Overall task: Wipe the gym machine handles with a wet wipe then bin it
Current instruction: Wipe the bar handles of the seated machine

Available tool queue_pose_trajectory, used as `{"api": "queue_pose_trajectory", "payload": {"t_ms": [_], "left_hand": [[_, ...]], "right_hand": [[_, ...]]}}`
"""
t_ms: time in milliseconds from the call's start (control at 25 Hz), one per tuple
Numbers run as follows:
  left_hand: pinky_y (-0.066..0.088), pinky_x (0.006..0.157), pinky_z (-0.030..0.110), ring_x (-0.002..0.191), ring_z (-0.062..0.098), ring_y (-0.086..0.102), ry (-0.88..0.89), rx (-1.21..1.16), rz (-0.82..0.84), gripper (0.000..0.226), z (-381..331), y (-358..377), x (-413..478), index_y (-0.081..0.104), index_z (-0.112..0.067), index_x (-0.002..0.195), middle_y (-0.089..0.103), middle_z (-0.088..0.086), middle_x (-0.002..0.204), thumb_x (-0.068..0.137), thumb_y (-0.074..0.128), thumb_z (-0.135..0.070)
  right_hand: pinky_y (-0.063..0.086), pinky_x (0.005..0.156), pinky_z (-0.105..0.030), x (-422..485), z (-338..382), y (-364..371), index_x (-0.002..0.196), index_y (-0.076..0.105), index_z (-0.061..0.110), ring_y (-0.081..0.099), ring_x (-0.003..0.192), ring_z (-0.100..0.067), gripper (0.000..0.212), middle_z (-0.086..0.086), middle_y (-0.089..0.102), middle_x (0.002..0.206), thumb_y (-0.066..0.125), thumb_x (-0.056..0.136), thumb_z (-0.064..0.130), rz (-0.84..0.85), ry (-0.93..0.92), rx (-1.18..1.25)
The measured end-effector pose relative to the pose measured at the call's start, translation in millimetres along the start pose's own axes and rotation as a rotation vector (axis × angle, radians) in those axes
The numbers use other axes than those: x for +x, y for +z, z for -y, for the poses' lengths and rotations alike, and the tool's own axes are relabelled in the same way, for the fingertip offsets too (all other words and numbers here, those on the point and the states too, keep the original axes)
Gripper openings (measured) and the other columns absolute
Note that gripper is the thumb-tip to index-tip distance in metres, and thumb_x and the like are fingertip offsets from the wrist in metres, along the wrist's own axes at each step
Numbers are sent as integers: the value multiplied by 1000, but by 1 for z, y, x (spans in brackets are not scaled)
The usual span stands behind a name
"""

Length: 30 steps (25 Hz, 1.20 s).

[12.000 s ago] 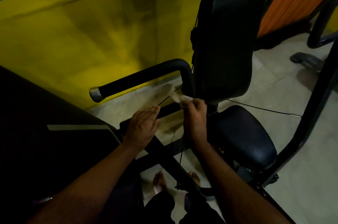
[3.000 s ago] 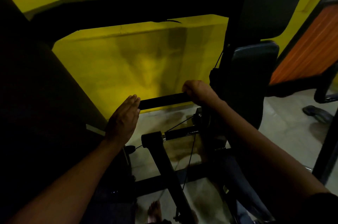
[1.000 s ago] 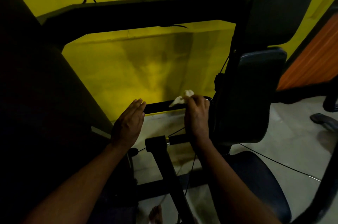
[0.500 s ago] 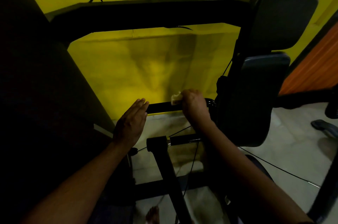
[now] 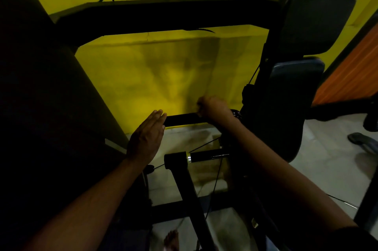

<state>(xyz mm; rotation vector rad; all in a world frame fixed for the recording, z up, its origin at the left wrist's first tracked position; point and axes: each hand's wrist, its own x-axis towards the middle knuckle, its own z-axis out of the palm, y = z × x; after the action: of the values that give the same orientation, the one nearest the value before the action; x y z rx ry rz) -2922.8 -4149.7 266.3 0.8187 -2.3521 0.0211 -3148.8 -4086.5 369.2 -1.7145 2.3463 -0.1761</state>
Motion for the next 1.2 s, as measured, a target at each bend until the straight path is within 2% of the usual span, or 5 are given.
{"api": "queue_pose_trajectory", "payload": {"t_ms": [160,360,520,640,1200], "left_hand": [[42,109,37,134,25,47,-19,-18,-5,41,1,1,-1,54,-2,135,54,14,140,102,39,-21],[42,107,35,131,25,50,-15,-12,-37,41,1,1,-2,57,-1,133,57,14,137,102,40,-22],[43,106,34,130,25,51,-37,-28,-51,39,-4,0,-2,58,-2,132,58,14,136,102,42,-22],[41,107,32,131,25,50,-31,-21,-39,40,-4,-3,-1,58,-3,132,57,14,137,101,42,-21],[40,109,31,134,23,46,-19,-11,30,43,1,-4,2,55,0,135,55,15,139,102,40,-24]], "right_hand": [[41,81,-38,-36,5,26,111,62,11,54,101,-30,20,-13,63,107,53,93,9,-464,165,104],[53,76,-24,-62,44,79,111,62,10,62,93,-15,24,-2,64,105,61,89,2,-851,549,1253],[49,51,-15,-43,61,78,118,56,-3,59,70,-14,33,-11,62,88,56,87,-14,-711,857,2166],[56,84,-27,-37,52,80,107,56,2,60,81,-18,24,-12,59,92,45,92,-14,-452,815,2438],[58,78,-26,-64,66,89,95,67,7,68,87,-14,5,-11,70,94,63,93,7,-521,594,1863]]}}
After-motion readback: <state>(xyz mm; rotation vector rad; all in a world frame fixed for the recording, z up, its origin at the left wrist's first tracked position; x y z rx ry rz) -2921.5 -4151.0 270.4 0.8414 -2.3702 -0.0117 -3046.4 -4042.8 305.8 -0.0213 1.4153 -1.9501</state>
